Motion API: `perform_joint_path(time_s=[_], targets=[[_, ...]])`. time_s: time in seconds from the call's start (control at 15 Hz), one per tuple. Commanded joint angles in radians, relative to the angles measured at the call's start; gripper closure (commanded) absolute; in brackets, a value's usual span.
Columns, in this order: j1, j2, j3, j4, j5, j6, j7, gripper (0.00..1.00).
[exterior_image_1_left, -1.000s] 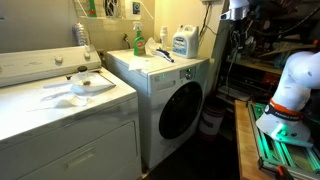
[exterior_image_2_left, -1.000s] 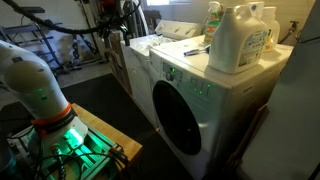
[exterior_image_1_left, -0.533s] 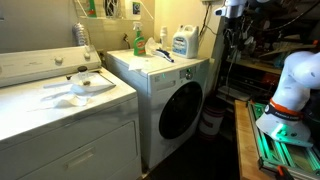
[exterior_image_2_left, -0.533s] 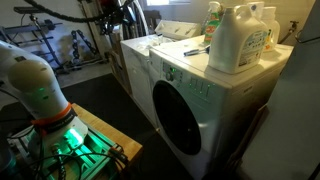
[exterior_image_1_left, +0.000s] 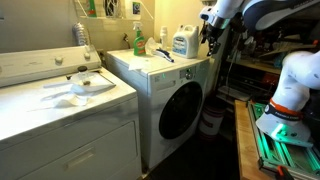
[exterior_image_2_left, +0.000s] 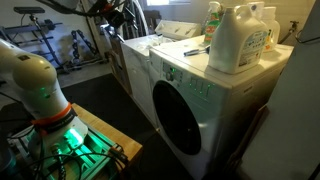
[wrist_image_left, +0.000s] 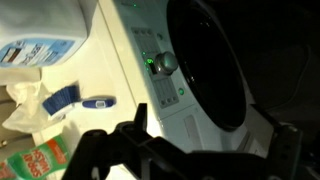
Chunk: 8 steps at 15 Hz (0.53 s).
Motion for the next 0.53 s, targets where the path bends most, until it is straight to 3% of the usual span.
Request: perform_joint_path(time_s=[0.0,0.2,0.27,0.33,0.47], targets=[[-0.006,0.025,0.052,-0.086,-0.196,0.2,0.152,0.0],[-0.032,0.037,0.073,-0.144,-0.355,0.312,0.34,0.0],[-0.028,0.039,0.054,-0.166,-0.373,0.329,0.373,0.0],[0.01,0.052,0.041,-0.116,-0.322,0.27,0.307,0.0],[0.004,0.054,0.04,-0.142,-0.352,0.29,0.353,0.0]])
